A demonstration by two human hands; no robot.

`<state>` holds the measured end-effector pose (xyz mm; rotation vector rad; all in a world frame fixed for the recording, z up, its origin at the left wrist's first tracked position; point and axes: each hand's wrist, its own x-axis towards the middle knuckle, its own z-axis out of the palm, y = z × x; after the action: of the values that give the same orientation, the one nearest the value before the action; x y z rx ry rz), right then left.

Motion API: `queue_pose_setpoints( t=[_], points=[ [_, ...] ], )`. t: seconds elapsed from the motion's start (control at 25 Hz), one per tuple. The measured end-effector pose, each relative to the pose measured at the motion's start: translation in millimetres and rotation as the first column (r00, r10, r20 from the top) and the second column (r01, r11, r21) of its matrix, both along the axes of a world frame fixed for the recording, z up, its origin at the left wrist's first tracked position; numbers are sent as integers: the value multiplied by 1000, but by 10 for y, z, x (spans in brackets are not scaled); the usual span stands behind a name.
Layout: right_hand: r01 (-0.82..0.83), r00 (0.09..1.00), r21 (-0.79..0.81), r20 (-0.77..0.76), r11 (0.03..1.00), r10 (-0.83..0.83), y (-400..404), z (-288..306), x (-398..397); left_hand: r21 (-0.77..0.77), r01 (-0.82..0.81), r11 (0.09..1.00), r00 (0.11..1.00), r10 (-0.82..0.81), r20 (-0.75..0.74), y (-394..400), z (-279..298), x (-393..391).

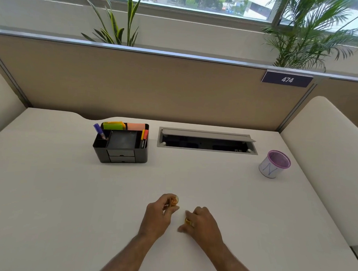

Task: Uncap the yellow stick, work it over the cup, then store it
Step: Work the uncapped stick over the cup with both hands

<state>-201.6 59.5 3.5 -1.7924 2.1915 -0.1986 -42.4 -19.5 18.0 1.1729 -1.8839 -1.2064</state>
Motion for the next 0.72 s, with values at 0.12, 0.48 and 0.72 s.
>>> queue_pose_setpoints(
  t=[0.12,0.48,0.72],
  points=[
    [113,992,-213,72,970,-100,42,46,4,-22,15,1000,1000,-15,9,-4,6,-72],
    [453,716,-285,680,845,-155,-19,335,-115,-142,109,984,994,-108,16,-4,193,-528],
    [568,660,-314,725,761,-194,-28,372,-484,-100,173,980,981,-180,-73,-50,307,-956]
  ],
)
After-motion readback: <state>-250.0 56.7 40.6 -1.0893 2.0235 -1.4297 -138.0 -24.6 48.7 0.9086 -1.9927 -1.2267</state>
